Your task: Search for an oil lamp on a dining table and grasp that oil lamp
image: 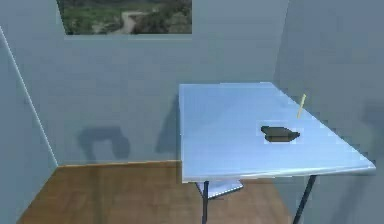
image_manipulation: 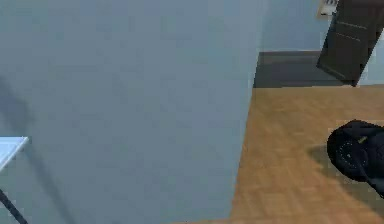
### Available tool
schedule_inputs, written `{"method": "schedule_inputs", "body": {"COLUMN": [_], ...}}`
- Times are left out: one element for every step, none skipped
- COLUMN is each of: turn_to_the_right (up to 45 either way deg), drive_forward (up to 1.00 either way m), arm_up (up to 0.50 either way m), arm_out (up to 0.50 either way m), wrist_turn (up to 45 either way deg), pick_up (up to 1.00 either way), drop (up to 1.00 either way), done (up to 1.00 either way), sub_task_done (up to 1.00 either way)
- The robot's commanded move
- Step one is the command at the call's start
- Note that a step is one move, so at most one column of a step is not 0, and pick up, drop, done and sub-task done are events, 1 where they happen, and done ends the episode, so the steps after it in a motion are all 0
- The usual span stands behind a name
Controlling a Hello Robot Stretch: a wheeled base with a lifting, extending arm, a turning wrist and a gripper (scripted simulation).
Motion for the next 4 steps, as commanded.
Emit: {"method": "schedule_inputs", "body": {"turn_to_the_right": [-45.0,-15.0,45.0,45.0], "drive_forward": [0.0,0.0,0.0,0.0], "arm_up": [0.0,0.0,0.0,0.0], "arm_out": [0.0,0.0,0.0,0.0], "wrist_turn": [0.0,0.0,0.0,0.0], "pick_up": [0.0,0.0,0.0,0.0], "drop": [0.0,0.0,0.0,0.0], "done": [0.0,0.0,0.0,0.0], "sub_task_done": [0.0,0.0,0.0,0.0]}}
